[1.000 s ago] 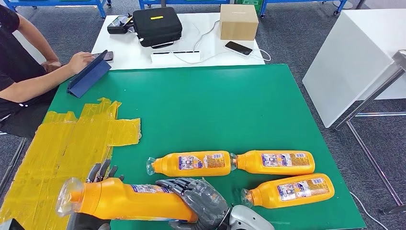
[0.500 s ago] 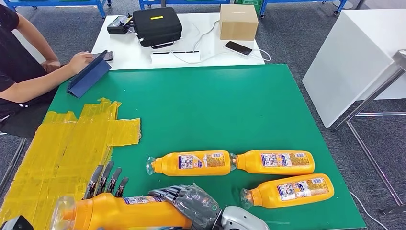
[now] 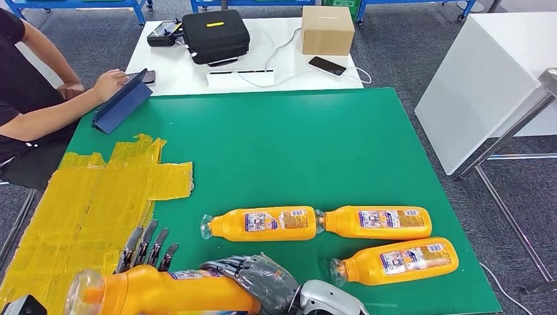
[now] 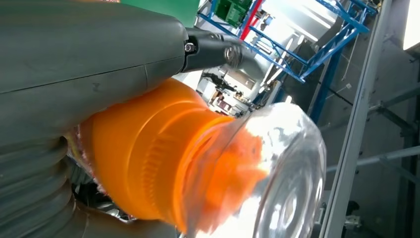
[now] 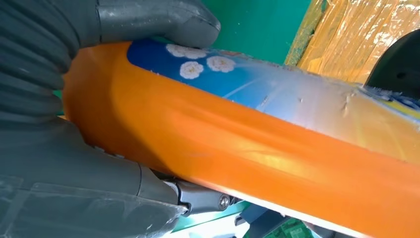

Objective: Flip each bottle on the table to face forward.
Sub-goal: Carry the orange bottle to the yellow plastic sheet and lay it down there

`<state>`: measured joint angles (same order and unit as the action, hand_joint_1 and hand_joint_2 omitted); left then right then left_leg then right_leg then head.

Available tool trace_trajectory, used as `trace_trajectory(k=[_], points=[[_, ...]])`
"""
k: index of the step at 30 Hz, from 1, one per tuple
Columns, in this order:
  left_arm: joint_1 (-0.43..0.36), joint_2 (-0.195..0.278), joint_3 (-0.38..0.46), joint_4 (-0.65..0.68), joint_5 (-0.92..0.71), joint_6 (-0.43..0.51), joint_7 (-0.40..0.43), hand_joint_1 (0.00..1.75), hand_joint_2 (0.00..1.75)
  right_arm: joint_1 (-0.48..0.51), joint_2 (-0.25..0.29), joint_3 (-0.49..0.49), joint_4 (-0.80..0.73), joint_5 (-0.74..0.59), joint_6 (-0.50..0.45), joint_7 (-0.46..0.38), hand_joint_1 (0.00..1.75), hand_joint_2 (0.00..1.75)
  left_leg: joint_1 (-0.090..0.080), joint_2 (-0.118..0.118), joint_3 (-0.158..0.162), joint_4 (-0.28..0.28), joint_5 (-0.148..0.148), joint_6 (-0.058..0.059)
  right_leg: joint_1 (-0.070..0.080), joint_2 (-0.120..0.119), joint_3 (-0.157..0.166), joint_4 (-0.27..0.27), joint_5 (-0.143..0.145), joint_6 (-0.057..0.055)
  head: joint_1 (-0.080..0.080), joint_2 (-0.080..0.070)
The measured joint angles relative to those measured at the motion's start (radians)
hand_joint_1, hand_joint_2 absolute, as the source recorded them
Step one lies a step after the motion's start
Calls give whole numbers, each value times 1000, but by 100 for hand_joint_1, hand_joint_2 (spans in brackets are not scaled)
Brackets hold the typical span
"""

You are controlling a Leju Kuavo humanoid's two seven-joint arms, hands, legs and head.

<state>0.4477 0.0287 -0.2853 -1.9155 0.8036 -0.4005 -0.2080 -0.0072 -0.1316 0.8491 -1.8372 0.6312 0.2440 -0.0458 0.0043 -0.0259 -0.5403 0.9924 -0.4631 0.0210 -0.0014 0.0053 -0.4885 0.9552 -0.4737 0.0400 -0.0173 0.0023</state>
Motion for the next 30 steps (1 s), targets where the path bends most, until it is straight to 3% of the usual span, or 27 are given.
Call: trace_trajectory(k=[12,14,16,18,23,30], points=[[-1,1,0,3,7,-4,-8,175,175,-1,0,0,9,-4,6,1,175,175,0,0,0,0,0,0,0,0,0,0,0,0,0,0],[-1,1,1,3,7,-5,-8,175,175,0,0,0,9,-4,4,4,93,175,0,0,0,0,0,0,0,0,0,0,0,0,0,0],[-1,1,2,3,8,-5,-6,175,175,4,0,-1,10,-5,-9,10,6,87,0,0,0,0,0,0,0,0,0,0,0,0,0,0],[1,-1,3,3,0,1,-4,175,175,15,2,-5,9,-6,-34,16,0,0,0,0,0,0,0,0,0,0,0,0,0,0,0,0],[17,-43,42,-29,-184,86,12,175,175,79,5,-49,-19,-7,-141,33,0,0,0,0,-1,0,0,0,0,0,-1,0,0,0,0,0],[8,-199,203,-140,-579,196,46,175,175,155,5,-96,-119,28,-248,95,0,0,0,0,-1,0,0,0,0,0,-1,0,0,0,0,0]])
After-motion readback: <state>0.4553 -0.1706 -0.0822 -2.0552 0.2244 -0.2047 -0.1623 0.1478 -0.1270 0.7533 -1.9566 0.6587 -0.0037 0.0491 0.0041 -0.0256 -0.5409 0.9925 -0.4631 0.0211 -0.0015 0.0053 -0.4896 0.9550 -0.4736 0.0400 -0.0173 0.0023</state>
